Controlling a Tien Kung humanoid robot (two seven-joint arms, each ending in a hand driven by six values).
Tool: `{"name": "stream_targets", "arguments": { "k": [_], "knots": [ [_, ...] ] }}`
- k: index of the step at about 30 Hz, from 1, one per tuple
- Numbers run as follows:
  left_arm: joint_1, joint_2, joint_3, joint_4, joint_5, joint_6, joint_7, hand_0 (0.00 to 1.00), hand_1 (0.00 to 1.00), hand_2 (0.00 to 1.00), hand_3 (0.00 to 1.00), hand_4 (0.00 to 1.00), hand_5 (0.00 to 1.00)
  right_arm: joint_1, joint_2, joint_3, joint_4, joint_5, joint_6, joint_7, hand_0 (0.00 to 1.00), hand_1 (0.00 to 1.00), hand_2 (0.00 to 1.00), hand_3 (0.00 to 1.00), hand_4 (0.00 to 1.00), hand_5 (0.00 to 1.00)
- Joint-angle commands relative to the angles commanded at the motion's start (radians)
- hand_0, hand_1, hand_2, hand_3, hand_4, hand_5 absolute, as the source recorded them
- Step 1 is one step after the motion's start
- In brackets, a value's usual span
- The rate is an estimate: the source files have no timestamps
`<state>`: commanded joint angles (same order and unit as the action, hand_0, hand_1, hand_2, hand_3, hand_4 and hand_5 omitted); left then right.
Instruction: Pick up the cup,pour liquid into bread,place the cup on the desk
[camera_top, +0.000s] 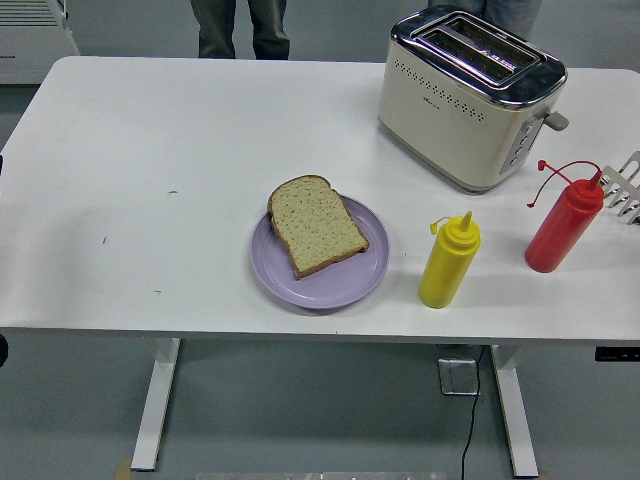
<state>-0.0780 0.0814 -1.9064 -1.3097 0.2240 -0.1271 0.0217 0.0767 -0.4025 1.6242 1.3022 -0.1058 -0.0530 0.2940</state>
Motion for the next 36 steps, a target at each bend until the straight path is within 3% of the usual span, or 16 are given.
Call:
{"name": "stream_targets", "arguments": {
  "k": [36],
  "knots": [
    [-0.007,0.001,-0.004,-0.002,-0.002,0.001,0.000,0.827,0.818,0.859,0.815,0.655,0.998,0.009,0.007,0.007,-0.008,0.003,-0.017,0.013,0.791,0.777,0.795,0.805,0.505,0.486]
  ]
}}
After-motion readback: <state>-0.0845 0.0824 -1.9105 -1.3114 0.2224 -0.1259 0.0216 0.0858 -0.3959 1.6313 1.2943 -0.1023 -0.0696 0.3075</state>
